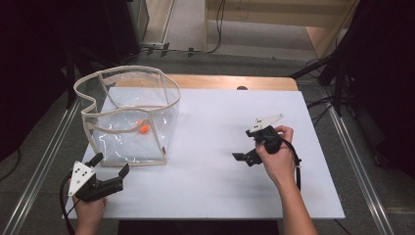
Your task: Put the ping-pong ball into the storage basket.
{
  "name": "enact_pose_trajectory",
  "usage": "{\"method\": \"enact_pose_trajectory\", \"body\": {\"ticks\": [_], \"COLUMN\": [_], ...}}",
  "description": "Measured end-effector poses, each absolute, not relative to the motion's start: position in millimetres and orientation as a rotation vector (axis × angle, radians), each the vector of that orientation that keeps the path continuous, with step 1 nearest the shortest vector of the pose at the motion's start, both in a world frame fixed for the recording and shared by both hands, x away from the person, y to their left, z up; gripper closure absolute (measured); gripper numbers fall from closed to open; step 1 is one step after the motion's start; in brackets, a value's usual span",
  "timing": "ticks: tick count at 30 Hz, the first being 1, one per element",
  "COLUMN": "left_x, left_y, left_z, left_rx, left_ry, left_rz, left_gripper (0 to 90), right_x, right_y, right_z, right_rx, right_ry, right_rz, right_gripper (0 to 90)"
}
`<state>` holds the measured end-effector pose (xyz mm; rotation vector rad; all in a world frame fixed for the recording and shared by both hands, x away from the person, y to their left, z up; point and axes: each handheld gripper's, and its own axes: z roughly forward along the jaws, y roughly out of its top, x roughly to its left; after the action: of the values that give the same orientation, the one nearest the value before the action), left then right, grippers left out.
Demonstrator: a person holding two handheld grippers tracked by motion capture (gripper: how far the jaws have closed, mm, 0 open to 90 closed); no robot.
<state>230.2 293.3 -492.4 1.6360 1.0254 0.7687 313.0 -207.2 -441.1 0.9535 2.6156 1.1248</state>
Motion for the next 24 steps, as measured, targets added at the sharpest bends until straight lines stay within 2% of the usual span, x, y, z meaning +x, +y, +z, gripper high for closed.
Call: {"method": "enact_pose_trajectory", "body": {"ticks": [24], "left_x": [229.7], "left_y": [292.5], "left_z": [-492.6], "left_rx": [1.644], "left_ry": [1.025], "left_rz": [0.773], "left_gripper": [3.8], "right_x": [286.9], "right_y": [-259.1], "right_z": [-472.8], "right_rx": [1.084], "right_ry": [2.462], "right_rz": [1.228], "right_gripper": [0.0]}}
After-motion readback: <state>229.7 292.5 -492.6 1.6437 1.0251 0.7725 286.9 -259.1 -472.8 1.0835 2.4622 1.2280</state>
